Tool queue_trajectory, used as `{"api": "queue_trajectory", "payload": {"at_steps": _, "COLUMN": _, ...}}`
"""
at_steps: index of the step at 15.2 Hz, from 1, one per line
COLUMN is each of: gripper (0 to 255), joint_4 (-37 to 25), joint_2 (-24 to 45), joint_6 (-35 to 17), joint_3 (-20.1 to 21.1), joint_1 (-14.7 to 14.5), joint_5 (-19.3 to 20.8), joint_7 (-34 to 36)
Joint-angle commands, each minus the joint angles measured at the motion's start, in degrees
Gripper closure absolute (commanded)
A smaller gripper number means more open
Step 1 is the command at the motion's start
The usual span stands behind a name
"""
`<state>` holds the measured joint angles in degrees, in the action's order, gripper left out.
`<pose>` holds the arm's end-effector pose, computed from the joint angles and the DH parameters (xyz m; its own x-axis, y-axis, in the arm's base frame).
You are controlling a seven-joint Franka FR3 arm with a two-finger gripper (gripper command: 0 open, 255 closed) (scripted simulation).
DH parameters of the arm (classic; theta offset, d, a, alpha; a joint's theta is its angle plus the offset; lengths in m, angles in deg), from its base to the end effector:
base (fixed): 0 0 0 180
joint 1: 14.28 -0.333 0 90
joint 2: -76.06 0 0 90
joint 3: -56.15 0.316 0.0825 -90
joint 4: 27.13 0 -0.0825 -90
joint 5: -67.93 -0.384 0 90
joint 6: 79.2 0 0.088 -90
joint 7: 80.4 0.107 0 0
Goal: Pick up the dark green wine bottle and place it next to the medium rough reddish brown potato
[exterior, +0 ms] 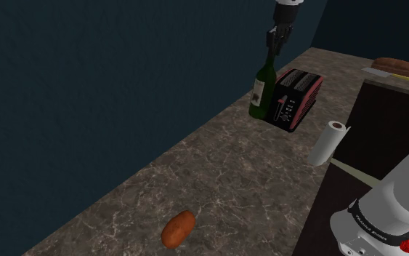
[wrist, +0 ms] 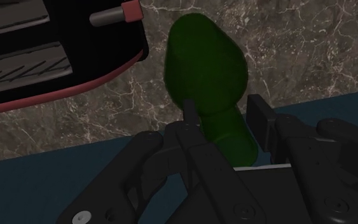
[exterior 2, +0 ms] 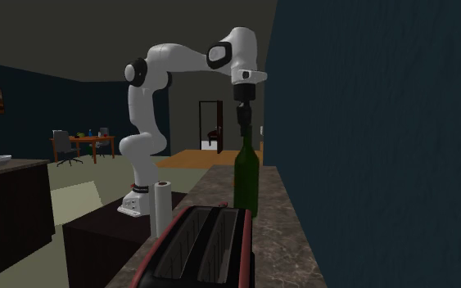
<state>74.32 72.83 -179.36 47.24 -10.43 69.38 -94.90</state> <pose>0.5337 -0.1252 0.5756 0.9990 0.0348 0.0280 0.0342 -0.9991 0.0241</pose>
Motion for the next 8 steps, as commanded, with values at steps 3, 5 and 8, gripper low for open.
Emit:
{"api": "queue_trajectory", "payload": {"at_steps": 3, "gripper": 255, "joint_4": -3.87, "joint_2": 0.58, "joint_6": 3.29, "joint_3": 0.0, "joint_1": 0.0, "joint_5": -0.1, "joint_7": -0.09}}
{"api": "queue_trajectory", "payload": {"at_steps": 5, "gripper": 255, "joint_4": -4.87, "joint_2": 0.71, "joint_6": 4.15, "joint_3": -0.01, "joint_1": 0.0, "joint_5": -0.12, "joint_7": -0.12}}
{"api": "queue_trajectory", "payload": {"at_steps": 8, "gripper": 255, "joint_4": -0.1, "joint_2": -3.5, "joint_6": 3.65, "joint_3": 2.02, "joint_1": -1.69, "joint_5": 0.42, "joint_7": 3.69}}
